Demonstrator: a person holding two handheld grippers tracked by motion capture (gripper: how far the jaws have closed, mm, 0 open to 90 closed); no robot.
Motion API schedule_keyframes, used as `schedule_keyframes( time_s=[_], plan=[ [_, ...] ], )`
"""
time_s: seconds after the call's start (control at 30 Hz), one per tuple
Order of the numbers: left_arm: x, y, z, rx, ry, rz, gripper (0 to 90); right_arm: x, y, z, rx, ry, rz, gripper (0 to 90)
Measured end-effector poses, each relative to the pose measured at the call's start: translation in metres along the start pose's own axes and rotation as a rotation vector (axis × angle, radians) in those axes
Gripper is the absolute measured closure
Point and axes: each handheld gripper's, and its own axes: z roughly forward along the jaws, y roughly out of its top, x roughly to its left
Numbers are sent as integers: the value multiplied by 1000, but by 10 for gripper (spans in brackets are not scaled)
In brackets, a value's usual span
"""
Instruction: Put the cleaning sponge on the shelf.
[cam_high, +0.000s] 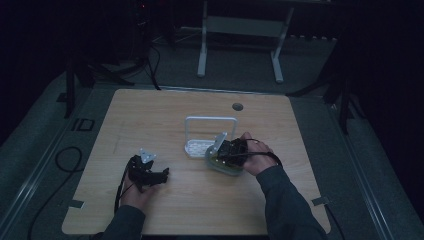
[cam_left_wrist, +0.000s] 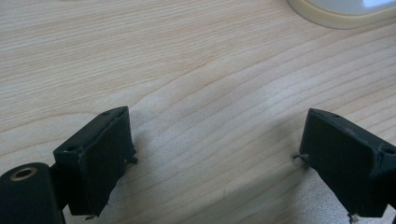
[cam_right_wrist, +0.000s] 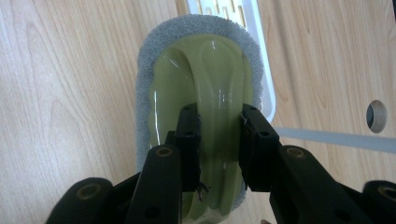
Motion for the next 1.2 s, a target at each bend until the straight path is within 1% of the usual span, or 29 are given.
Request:
schedule_keyframes(
  time_s=[0.23, 0.43, 0.53, 0.57, 0.73, 0.97, 1.2],
  plan=[
    [0, 0, 0, 0, 0, 0, 96, 1, 6, 5, -3, 0, -11, 717],
    [0, 0, 0, -1, 0, 0, 96, -1, 9, 7, 13, -11, -27, 717],
    [0, 0, 0, -1, 1, 1, 96, -2, 11, 6, 6, -15, -30, 717],
    [0, 0, 0, -1, 1, 1, 96, -3, 12, 6, 2, -16, -38, 717],
    [0, 0, 0, -2, 1, 1, 95, -4, 15, 6, 2, -15, -47, 717],
    [0, 0, 0, -1, 1, 1, 96, -6, 16, 8, -4, -15, -48, 718],
    [0, 0, 0, -1, 1, 1, 95, -7, 19, 10, -8, -26, -53, 718]
  ],
)
